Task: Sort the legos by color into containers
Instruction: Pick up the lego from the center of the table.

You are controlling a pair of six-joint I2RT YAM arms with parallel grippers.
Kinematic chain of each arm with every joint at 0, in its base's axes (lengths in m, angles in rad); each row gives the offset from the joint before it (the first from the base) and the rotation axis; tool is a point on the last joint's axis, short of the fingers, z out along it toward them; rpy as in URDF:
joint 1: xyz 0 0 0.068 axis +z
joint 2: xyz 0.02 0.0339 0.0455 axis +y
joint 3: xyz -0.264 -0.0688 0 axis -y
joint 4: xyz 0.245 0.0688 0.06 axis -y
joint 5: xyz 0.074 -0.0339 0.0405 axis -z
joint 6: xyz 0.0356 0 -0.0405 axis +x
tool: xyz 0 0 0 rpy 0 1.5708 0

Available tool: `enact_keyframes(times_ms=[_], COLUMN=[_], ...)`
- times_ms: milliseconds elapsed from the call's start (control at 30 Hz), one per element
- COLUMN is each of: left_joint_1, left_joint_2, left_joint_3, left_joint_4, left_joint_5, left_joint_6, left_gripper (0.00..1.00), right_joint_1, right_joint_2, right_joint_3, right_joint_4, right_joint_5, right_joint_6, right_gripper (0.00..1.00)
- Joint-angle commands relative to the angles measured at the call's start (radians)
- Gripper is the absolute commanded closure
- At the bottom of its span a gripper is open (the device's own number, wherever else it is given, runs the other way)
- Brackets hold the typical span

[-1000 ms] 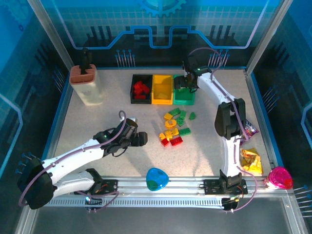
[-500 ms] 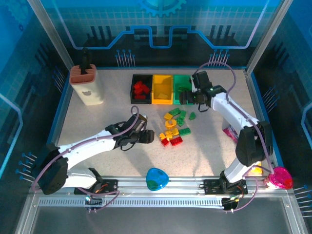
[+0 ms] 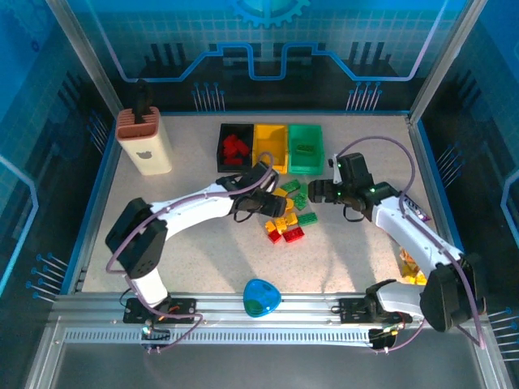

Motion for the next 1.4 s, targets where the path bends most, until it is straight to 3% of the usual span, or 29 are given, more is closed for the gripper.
enact_keyframes(times_ms=[0,267,933,1200,1367], left_joint_1=[0.001,0.003,0.002,0.004,0.003], left_joint_2=[0.078,0.236,0.395,0.444,0.432], left_joint_3=[0.101,0.277,0.373,0.422,0.402], left_joint_4=[-0.074,-0.17,-0.221,-0.251,-0.251], left_joint_5=[0.026,0.047,0.055,0.04,0.031], left_joint_6=[0.071,0.119,0.129,0.141,0.141], left_gripper=[0.28,0.26,0.2,0.25,0.38], right_joint_1=[0.009,-0.001,-0.015,-0.021,-0.027], right_joint_2=[-0.064,-0.126,-0.165,-0.18,-0.18], right_joint_3=[-0.061,-0.114,-0.18,-0.195,-0.201], right_joint_4=[0.022,0.005,0.036,0.031,0.035], right_joint_5=[-0.008,-0.012,-0.025,-0.02,-0.024], right_joint_6=[0.03,0.032,0.055,0.053,0.055], right_gripper=[0.06,0.04,0.03,0.03,0.03])
